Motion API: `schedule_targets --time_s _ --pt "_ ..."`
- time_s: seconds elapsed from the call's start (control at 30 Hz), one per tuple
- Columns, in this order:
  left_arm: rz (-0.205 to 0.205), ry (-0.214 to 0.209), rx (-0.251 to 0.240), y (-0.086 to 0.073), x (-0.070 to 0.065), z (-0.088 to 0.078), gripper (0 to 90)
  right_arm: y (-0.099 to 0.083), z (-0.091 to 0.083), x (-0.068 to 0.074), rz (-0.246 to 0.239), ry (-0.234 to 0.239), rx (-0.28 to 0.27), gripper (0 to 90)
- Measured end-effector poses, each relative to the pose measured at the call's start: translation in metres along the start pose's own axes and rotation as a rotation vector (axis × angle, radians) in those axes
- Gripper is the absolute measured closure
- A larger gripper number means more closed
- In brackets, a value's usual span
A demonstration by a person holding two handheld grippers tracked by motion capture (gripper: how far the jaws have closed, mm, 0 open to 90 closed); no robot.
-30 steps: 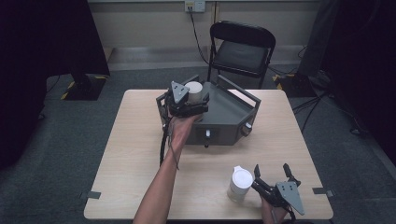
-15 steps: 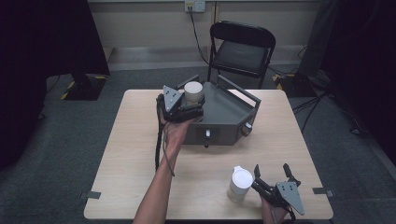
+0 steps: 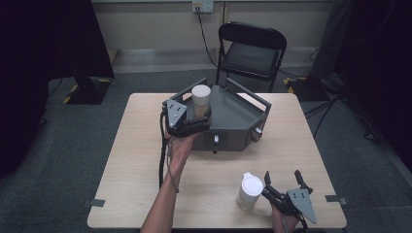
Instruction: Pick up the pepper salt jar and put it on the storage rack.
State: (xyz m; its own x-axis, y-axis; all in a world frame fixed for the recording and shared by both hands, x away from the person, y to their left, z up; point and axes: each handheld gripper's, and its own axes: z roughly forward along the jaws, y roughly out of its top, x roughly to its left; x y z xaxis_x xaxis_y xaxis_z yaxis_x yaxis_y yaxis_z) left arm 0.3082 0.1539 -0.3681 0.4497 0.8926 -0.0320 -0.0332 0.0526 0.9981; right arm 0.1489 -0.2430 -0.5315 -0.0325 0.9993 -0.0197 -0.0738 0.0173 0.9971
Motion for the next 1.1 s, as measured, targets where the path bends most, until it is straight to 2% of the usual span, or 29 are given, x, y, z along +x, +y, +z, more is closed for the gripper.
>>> schedule_targets --time_s 0.1,0.37,0.77,1.0,1.1 --pt "-0.010 0.003 -0.007 -0.003 0.000 -0.004 0.0 0.000 0.000 0.000 -0.001 -0.001 0.000 2.1" --pt "-0.002 0.022 0.002 -0.007 0.000 -0.018 0.0 0.000 0.000 0.000 -0.001 -0.003 0.000 2.2" --pt "-0.001 0.020 -0.031 -0.016 -0.001 -0.040 0.0 0.000 0.000 0.000 -0.001 -0.003 0.000 2.2" --pt "0.002 0.043 -0.055 -0.023 -0.003 -0.052 0.0 0.000 0.000 0.000 -0.001 -0.003 0.000 2.1" --pt "0.015 0.051 -0.064 -0.028 -0.004 -0.057 0.0 0.000 0.000 0.000 -0.001 -0.003 0.000 2.1"
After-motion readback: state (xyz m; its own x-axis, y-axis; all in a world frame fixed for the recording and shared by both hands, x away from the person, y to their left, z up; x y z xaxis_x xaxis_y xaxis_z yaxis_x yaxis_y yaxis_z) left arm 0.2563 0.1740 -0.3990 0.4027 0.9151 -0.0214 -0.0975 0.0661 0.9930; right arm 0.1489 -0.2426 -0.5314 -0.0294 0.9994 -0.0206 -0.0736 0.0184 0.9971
